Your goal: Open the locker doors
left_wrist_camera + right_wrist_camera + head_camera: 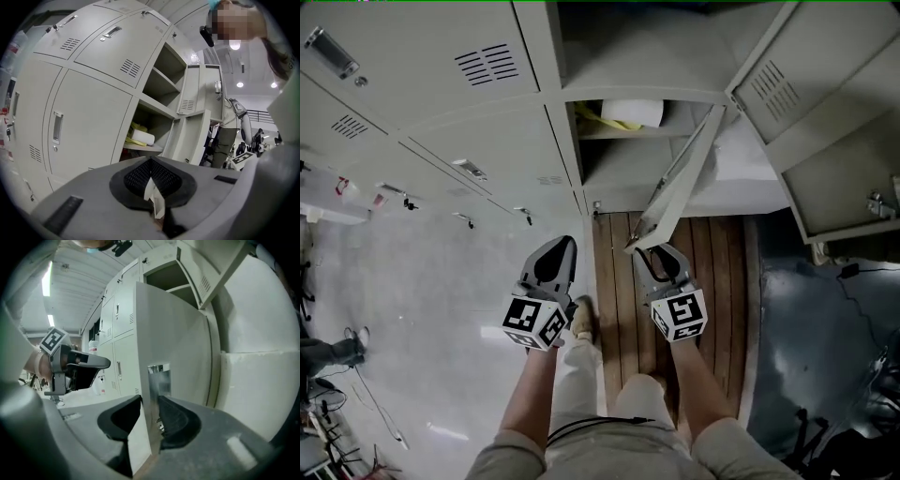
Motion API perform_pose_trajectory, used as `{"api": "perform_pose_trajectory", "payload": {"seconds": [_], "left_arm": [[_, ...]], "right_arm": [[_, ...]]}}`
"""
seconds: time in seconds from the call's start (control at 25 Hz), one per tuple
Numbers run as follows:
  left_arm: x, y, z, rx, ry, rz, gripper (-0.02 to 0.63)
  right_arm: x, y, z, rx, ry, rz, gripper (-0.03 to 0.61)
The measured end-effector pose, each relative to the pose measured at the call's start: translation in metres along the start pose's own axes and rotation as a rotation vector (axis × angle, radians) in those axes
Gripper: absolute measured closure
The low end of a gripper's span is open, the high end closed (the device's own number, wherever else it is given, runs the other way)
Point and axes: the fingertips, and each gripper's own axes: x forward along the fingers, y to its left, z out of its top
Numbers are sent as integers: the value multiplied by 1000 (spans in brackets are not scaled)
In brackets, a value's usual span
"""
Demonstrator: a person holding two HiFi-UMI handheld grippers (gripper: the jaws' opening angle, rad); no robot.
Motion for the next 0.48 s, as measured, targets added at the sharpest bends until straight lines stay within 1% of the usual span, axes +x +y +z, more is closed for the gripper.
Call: {"api": "perform_pose_trajectory", "payload": {"seconds": [0.16,0.28,0.48], "left_arm": [[-1,-33,-9,12,12,-31,615],[-1,-50,-12,20,14,-45,615],[3,-65,-10,35,11,-56,615]], "right_arm": [[-32,-19,-10,54,-11,-51,474],[-53,-34,-17,100,-16,-90,475],[-75,-55,-22,105,-6,-134,471]]}}
